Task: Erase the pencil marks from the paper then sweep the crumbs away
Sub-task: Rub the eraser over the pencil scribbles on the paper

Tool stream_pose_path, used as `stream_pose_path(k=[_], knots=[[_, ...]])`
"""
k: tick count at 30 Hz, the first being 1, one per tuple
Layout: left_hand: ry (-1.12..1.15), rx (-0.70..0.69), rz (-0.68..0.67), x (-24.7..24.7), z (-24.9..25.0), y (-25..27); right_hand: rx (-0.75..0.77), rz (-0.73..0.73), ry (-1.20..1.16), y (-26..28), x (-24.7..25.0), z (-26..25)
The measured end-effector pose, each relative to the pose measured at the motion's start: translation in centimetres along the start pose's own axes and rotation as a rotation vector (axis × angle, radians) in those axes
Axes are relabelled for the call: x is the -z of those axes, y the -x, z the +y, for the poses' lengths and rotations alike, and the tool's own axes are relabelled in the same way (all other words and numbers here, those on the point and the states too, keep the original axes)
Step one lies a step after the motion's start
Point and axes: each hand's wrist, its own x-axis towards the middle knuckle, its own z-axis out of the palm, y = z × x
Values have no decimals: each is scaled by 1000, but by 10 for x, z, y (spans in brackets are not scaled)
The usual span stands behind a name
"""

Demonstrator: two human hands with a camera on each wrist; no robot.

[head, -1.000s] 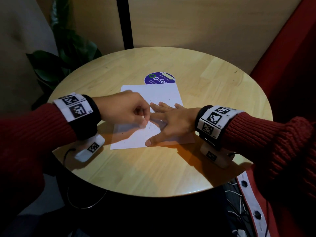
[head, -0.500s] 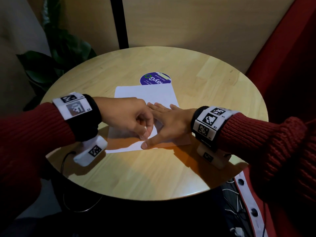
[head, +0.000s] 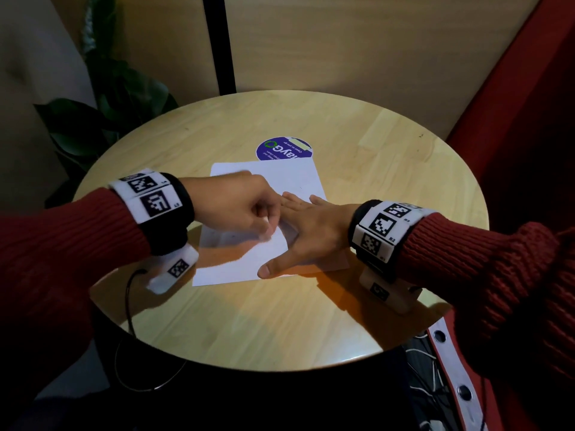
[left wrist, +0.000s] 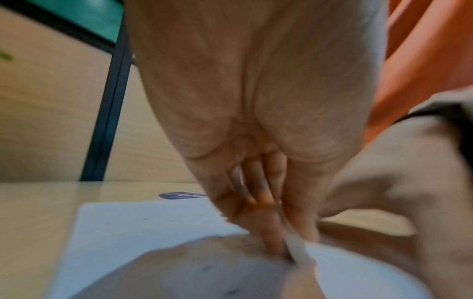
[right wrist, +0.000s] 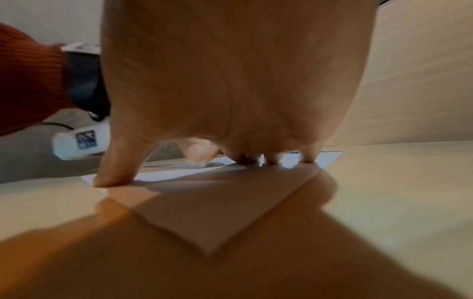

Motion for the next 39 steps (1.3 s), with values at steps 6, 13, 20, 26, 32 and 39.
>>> stream_pose_path(k=[6,13,20,26,32,39], knots=[[17,-1,26,2,-3,5,-9,-11,19,2,1,-3],[25,-51,-119,-5,4,13,-11,-14,23,2,0,-4],[70,-52,-129,-12,9,24,4,-3,43,4,1,-4],[43,-32,-16,-9,1,27,13,-5,42,6,2,-6],[55,-29,117,3,-8,27,85,8,-2,8,2,-8],[76,76,126,6,-19,15,40,46,0,8,11,5]])
